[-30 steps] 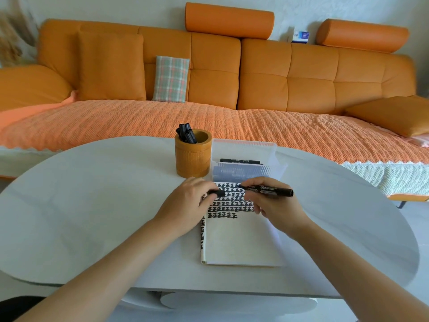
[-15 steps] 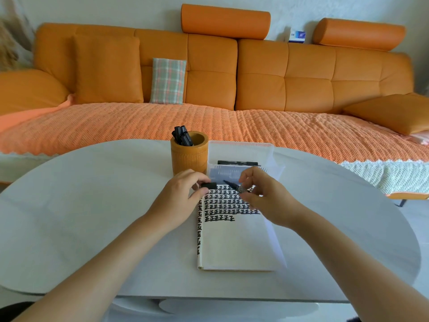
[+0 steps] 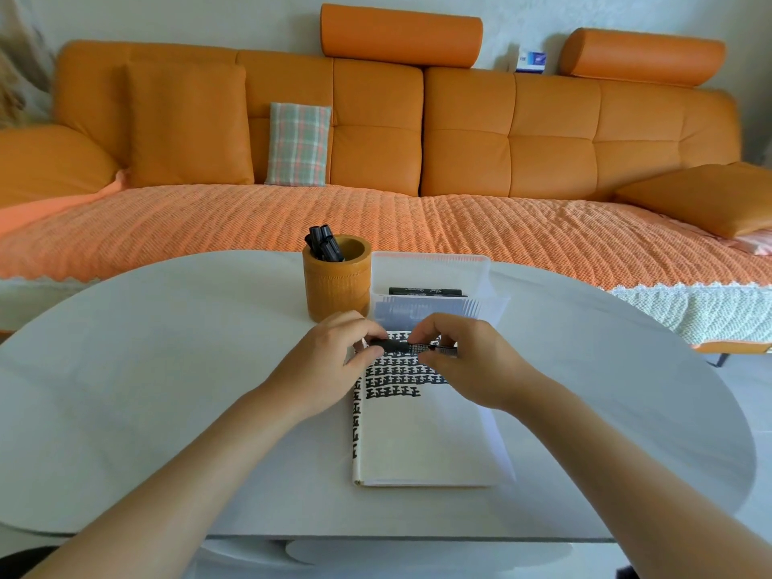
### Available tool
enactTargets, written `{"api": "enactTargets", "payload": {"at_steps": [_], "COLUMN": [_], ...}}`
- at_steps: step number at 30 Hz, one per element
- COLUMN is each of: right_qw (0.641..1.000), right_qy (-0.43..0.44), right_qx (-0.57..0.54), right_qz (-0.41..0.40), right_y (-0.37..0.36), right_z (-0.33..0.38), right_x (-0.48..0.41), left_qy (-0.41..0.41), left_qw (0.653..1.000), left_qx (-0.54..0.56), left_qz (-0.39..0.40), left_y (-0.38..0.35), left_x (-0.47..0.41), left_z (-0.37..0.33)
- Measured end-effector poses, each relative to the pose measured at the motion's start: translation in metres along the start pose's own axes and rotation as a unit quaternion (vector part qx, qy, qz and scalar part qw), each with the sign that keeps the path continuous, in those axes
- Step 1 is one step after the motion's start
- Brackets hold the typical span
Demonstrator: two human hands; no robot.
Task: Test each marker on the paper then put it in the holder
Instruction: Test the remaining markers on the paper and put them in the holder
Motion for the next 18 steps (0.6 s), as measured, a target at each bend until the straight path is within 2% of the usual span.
{"api": "enactTargets", "payload": {"at_steps": [3, 6, 11, 18], "right_qw": [0.999, 0.996, 0.988, 0.994], "right_qy": [0.021, 0.043, 0.076, 0.067], "right_qx": [0.032, 0.064, 0.101, 0.056], "right_qz": [-0.009, -0.052, -0.085, -0.062], "right_y": [-0.003, -0.005, -0.01, -0.018], "right_z": [0.003, 0.004, 0.007, 0.012], "right_x": [0.0, -0.002, -0.004, -0.006], "left_qy": [-0.009, -0.004, -0.036, -0.094], "left_qw": [1.0, 0.999, 0.999, 0.993], "left_qx": [-0.005, -0.004, -0.023, -0.076], "left_qz": [0.021, 0.035, 0.026, 0.005], "left_y": [0.001, 0.004, 0.004, 0.012], "left_x": [-0.001, -0.003, -0.007, -0.01], "left_z": [-0.002, -0.001, 0.001, 0.0]}}
Point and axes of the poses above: each hand's wrist, its own x-axis away from the middle knuckle, its own y-axis out of the back of the hand, z = x × y, the point moved 2 cm from there along -x, towards the middle knuckle, and after that the axes turned 11 degrees about z, right-handed, at the moved point
